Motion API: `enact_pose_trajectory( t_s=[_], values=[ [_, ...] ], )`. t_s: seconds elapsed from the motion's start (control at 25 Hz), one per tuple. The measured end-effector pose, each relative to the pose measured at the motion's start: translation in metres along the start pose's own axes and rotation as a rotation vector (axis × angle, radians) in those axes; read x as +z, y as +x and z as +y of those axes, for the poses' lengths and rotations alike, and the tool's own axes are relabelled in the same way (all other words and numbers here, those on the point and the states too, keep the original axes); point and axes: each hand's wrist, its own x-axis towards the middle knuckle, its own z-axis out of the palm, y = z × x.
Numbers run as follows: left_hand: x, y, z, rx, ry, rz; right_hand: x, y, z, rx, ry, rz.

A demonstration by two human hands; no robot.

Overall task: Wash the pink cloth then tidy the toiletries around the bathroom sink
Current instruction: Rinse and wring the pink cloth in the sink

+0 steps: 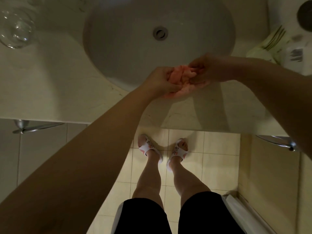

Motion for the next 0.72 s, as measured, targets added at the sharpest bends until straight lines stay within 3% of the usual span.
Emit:
enact_pose_trajectory(
  t_s=[0.2, 0.36, 0.52, 0.72],
  values=[
    [-0.039, -0.013, -0.016, -0.123, 0.114, -0.075, 0.03, 0.016, -0.035, -0.033, -0.036, 0.014],
    [-0.062, -0.019, -0.025, -0.192, 0.191, -0.055, 0.046, 0.026, -0.05, -0.064, 0.134, -0.001],
    [-0.042, -0.011, -0.01, -0.168, 0.209, -0.069, 0.036, 0.022, -0.029, -0.085, -0.042, 0.002],
    [0.009, 0.013, 0.015, -0.109, -0.004, -0.065, -0.012, 0.0, 0.0, -0.013, -0.062, -0.122]
  ],
)
